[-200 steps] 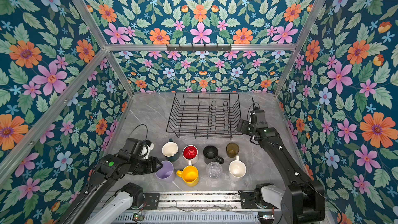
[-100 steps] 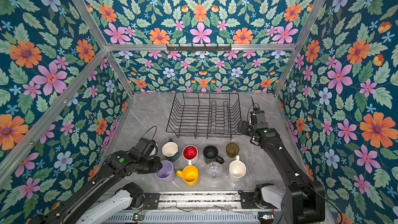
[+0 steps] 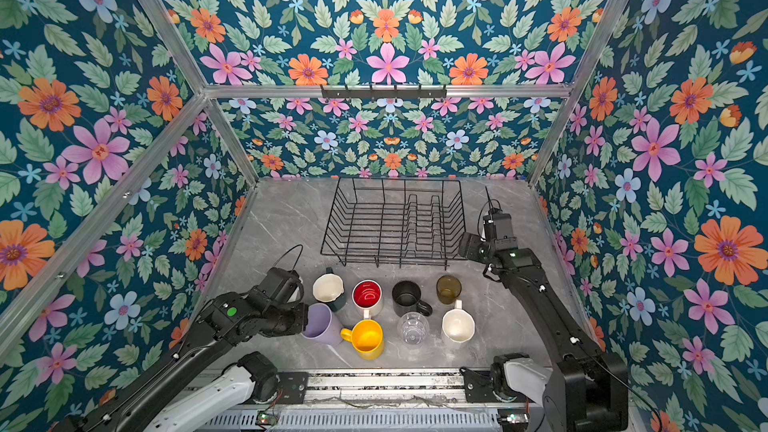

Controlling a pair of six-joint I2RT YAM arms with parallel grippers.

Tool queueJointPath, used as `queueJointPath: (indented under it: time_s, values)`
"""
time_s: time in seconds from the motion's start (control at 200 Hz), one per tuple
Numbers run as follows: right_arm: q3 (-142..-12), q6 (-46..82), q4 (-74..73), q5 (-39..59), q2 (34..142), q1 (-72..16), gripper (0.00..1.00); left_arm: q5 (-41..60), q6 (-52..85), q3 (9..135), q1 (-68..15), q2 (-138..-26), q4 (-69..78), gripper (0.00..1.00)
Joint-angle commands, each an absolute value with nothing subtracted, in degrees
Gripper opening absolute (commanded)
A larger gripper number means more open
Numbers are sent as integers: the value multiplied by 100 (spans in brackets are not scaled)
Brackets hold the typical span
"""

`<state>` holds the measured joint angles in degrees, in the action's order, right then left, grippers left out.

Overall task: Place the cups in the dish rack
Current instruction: 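Close the left gripper on the lavender cup rim and lift it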

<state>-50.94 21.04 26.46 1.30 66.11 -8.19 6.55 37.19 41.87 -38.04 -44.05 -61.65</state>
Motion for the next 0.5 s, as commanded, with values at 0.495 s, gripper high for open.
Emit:
queueJointPath:
  time_s: [0.495]
  values:
    - [-5193,2048,2677,357,6373,-826,90,1402,3639,5095,-3806,-3347,-6805,0]
